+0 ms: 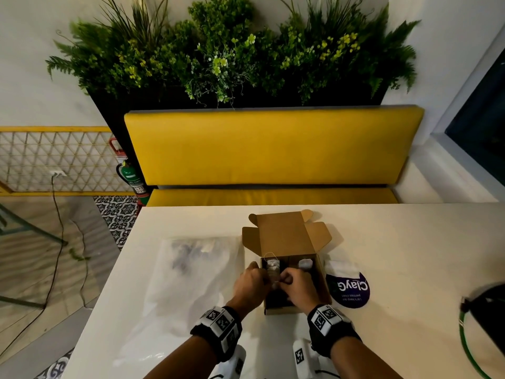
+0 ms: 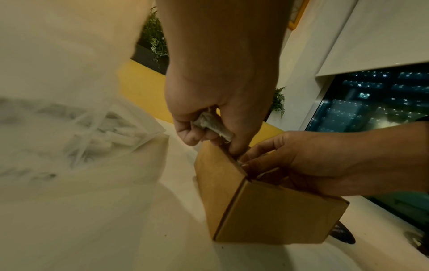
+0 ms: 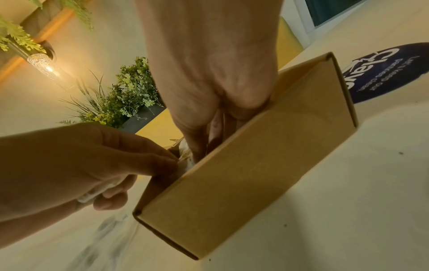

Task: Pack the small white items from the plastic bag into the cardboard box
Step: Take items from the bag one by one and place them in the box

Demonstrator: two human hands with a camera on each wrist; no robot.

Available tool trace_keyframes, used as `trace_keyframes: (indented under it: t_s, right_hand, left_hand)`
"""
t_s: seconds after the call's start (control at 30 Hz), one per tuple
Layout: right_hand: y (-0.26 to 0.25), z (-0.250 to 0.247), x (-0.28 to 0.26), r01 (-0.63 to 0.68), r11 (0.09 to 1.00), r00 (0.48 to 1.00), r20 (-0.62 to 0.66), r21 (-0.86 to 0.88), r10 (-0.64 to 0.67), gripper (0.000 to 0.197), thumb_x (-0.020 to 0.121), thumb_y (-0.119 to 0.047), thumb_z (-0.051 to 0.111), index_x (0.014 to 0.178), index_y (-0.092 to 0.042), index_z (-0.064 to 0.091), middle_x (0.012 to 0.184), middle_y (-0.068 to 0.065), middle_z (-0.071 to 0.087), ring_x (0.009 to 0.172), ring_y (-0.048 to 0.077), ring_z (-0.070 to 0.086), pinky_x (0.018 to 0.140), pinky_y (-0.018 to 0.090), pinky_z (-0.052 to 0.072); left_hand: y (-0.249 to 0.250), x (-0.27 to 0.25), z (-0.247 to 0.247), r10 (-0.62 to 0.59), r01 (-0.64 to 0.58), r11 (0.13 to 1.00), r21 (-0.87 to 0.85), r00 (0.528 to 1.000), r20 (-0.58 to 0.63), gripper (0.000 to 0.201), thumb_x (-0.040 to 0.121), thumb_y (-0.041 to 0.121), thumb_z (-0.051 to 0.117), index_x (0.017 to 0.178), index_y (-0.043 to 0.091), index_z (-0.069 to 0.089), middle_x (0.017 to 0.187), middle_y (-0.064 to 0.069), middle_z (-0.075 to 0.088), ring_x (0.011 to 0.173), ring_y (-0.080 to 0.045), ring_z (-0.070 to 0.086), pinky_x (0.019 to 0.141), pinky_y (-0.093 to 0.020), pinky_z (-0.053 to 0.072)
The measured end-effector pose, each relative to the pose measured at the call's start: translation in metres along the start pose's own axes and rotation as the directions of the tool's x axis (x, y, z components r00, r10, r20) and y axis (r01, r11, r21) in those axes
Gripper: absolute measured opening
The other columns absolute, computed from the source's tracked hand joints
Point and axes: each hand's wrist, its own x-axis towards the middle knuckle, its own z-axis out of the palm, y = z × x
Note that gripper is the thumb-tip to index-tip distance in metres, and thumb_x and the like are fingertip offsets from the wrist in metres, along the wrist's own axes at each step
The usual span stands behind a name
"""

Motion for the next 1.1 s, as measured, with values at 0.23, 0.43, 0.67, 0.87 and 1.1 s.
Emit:
trace_keyframes:
  t_s: [0.23, 0.43, 0.67, 0.87, 1.1]
  right_hand:
    - [0.000, -0.007, -0.006, 0.030, 0.998, 0.999, -0.036, 0.062, -0.028, 0.013, 0.084, -0.017, 0.072, 0.091, -0.020, 0.062, 0.081, -0.006, 0.063, 0.082, 0.015, 0.064, 0.065, 0.017, 0.047]
    - [-0.031, -0.030, -0.027, 0.108, 0.975, 0.993, -0.063, 0.192, -0.098, 0.020, 0.089, -0.036, 0.066, 0.098, -0.018, 0.065, 0.085, -0.008, 0.067, 0.075, 0.002, 0.063, 0.062, 0.011, 0.052]
    - [-0.054, -0.033, -0.044, -0.070, 0.763, 0.976, 0.203, 0.643, -0.082, 0.030, 0.082, -0.020, 0.075, 0.105, -0.005, 0.066, 0.095, 0.013, 0.074, 0.079, 0.026, 0.071, 0.074, 0.040, 0.061]
    - [-0.046, -0.035, -0.043, -0.127, 0.629, 0.978, 0.203, 0.767, -0.051, 0.021, 0.084, 0.001, 0.068, 0.105, 0.003, 0.065, 0.104, 0.016, 0.073, 0.095, 0.031, 0.071, 0.075, 0.037, 0.060]
    - [-0.039, -0.031, -0.048, -0.150, 0.507, 0.980, 0.197, 0.849, -0.040, 0.022, 0.083, 0.002, 0.069, 0.103, 0.007, 0.063, 0.104, 0.021, 0.071, 0.095, 0.036, 0.069, 0.082, 0.042, 0.059]
  left_hand:
    - [-0.005, -0.004, -0.016, -0.118, 0.110, 0.822, -0.559, 0.993, 0.023, 0.023, 0.098, 0.029, 0.050, 0.105, 0.010, 0.061, 0.082, -0.002, 0.057, 0.066, -0.014, 0.052, 0.062, -0.030, 0.046]
    - [-0.019, -0.015, -0.036, -0.026, 0.219, 0.307, -0.926, 0.975, 0.222, 0.029, 0.101, 0.005, 0.028, 0.115, -0.002, 0.052, 0.064, -0.014, 0.051, 0.055, -0.019, 0.046, 0.052, -0.028, 0.038]
    - [-0.010, -0.022, -0.048, 0.052, 0.120, 0.434, -0.893, 0.986, 0.157, 0.022, 0.095, 0.003, 0.051, 0.115, 0.012, 0.054, 0.089, -0.013, 0.060, 0.072, -0.018, 0.064, 0.070, -0.029, 0.054]
    - [-0.007, -0.029, -0.068, 0.031, 0.143, 0.284, -0.948, 0.987, 0.158, 0.031, 0.084, 0.003, 0.070, 0.113, 0.001, 0.059, 0.094, -0.021, 0.068, 0.087, -0.032, 0.068, 0.080, -0.042, 0.059]
    - [-0.006, -0.032, -0.081, -0.016, 0.054, 0.526, -0.848, 0.998, 0.054, 0.022, 0.087, 0.024, 0.069, 0.093, 0.003, 0.073, 0.092, -0.017, 0.071, 0.078, -0.020, 0.069, 0.067, -0.028, 0.057]
